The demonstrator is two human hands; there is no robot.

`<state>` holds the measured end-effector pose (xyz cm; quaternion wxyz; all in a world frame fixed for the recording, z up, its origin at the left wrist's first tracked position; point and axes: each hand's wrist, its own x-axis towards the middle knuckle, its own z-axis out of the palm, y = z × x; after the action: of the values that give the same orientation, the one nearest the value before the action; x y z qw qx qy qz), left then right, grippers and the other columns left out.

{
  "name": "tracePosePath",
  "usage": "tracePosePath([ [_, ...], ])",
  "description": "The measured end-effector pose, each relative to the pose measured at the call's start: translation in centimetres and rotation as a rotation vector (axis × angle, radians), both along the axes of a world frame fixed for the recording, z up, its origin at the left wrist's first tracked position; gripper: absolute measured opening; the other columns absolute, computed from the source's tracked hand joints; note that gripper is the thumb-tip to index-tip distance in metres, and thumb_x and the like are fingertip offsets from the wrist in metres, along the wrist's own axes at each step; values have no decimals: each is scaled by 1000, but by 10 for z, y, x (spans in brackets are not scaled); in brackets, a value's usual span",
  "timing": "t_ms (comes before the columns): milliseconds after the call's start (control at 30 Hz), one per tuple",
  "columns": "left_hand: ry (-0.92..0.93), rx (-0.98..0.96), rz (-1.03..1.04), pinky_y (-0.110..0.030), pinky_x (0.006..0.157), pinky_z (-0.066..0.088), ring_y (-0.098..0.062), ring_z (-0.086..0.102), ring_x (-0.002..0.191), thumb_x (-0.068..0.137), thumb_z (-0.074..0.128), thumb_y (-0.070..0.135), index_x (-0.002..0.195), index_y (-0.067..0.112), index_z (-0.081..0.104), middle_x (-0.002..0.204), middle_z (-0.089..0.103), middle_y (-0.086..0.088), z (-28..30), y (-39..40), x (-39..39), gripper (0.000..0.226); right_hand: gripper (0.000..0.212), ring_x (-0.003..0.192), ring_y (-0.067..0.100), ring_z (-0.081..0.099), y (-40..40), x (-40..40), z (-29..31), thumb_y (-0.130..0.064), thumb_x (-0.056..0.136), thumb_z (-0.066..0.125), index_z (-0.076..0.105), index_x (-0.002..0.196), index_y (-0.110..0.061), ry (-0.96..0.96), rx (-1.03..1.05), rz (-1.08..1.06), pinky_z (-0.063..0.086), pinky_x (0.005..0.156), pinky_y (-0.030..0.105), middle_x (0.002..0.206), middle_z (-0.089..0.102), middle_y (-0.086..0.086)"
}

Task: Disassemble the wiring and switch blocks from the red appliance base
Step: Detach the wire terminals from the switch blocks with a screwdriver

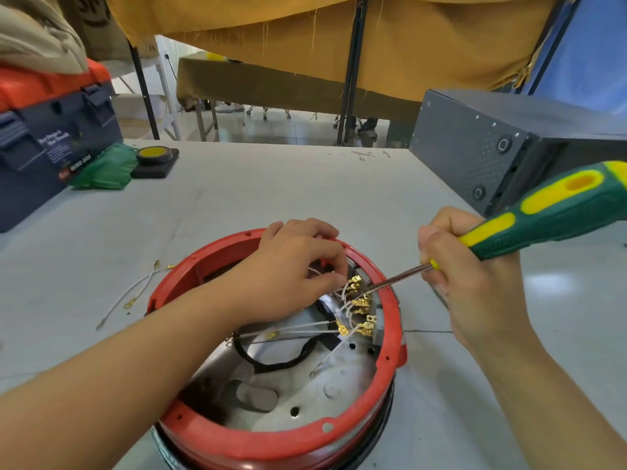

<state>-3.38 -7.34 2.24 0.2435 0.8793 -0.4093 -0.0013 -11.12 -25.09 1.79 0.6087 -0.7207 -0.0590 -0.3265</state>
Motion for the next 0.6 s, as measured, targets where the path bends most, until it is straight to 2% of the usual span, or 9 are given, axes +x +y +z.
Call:
tracePosePath([
  [133,-18,-4,-3,-40,112,17,-5,32,126,88,56,36,88,35,64,134,44,10,-1,0,2,7,28,44,9,31,-7,-8,5,-26,76,52,41,52,-16,-98,-37,-53,25,47,24,49,35,-2],
  [267,-24,-4,-6,-38,111,18,-2,31,124,89,56,36,89,34,64,134,44,10,-1,0,1,8,29,45,17,29,-10,-17,1,-26,78,51,39,54,-16,-105,-66,-70,23,46,27,48,32,-4],
  [367,-22,-4,-5,-38,111,18,-2,30,124,89,56,36,89,34,64,135,43,11,-1,0,0,8,29,46,19,30,-10,-22,-1,-28,81,50,40,55,-20,-104,-137,-77,25,46,25,49,33,-1],
  [533,-25,7,2,-38,111,18,-6,32,125,89,56,36,91,33,64,134,43,10,0,0,0,9,28,46,16,34,-11,-29,1,-27,83,48,42,58,-16,-117,-293,-112,28,45,17,54,39,10],
  [600,-34,21,3,-39,111,19,-8,32,125,89,55,37,92,33,63,134,43,9,0,-1,-1,9,28,46,19,36,-12,-30,4,-28,83,48,42,58,-17,-114,-335,-112,29,45,20,54,40,11],
])
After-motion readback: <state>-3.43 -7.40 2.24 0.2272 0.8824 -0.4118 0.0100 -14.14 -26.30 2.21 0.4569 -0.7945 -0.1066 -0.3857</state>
